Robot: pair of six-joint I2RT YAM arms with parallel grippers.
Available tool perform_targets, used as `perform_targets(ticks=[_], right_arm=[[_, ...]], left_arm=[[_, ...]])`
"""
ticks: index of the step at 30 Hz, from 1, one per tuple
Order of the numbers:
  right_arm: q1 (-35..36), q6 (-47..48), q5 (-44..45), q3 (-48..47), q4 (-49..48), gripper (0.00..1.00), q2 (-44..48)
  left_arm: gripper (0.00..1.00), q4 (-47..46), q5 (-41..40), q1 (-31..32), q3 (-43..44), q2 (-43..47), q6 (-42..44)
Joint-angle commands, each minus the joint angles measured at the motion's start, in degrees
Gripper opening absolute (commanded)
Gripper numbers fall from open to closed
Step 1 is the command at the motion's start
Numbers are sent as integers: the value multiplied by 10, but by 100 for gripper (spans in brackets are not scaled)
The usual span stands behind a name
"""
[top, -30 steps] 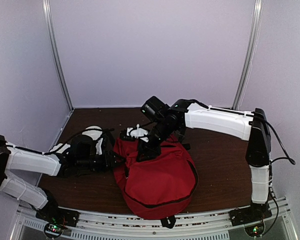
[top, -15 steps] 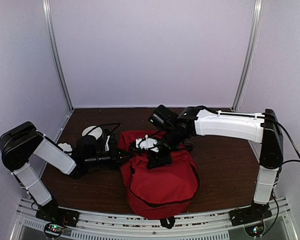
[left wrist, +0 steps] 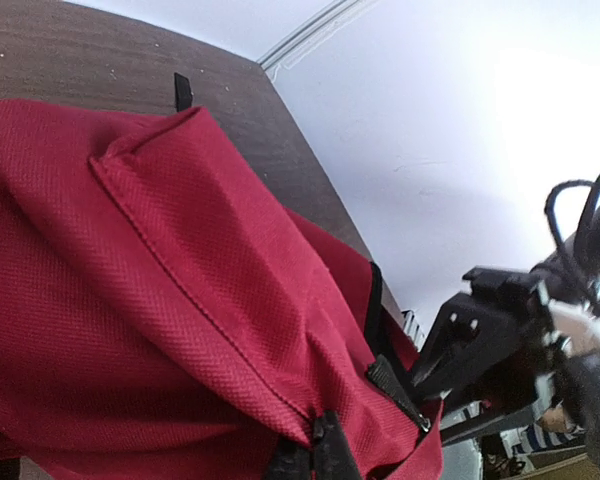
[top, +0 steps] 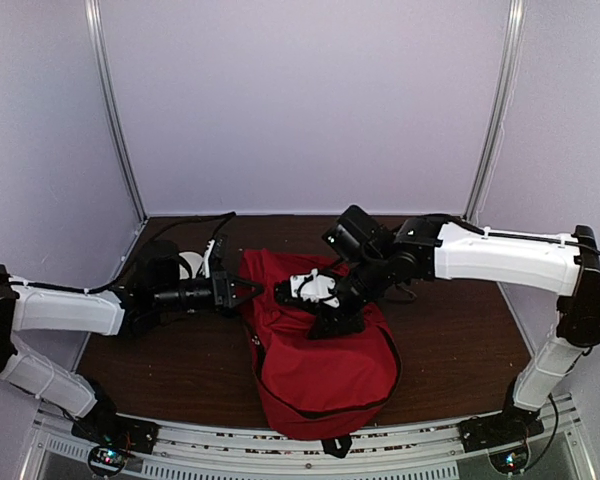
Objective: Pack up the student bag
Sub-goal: Grab the lower front pocket of the student bag.
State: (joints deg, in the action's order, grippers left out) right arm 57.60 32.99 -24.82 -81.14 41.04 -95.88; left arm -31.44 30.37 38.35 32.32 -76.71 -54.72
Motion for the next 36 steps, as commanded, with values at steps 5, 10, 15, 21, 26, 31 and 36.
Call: perform_targets(ticks=[5,10,15,21,26,31,36], right_arm=[[-84,-161,-180,-142,11,41,-62],[-85,-243,-231,-210,29,41,-131],[-83,-296,-249,-232,23,41,-169],[-83,-320,-264,-236,20,40,-189],[-83,-354,-293,-235,-9,30,-204],[-85,-379,-318,-240,-35,14,-211],[-105,-383,-296,-218,-60,5,-181]], left_arm=[[0,36,-18,-2,47,47,101],[0,38,-16,-2,57,48,109],[0,56,-15,-2,70,52,122],[0,65,-16,-2,79,51,126],[0,66,-17,-1,81,50,129],[0,77,-20,0,83,53,131],[0,102,-28,0,85,62,141]])
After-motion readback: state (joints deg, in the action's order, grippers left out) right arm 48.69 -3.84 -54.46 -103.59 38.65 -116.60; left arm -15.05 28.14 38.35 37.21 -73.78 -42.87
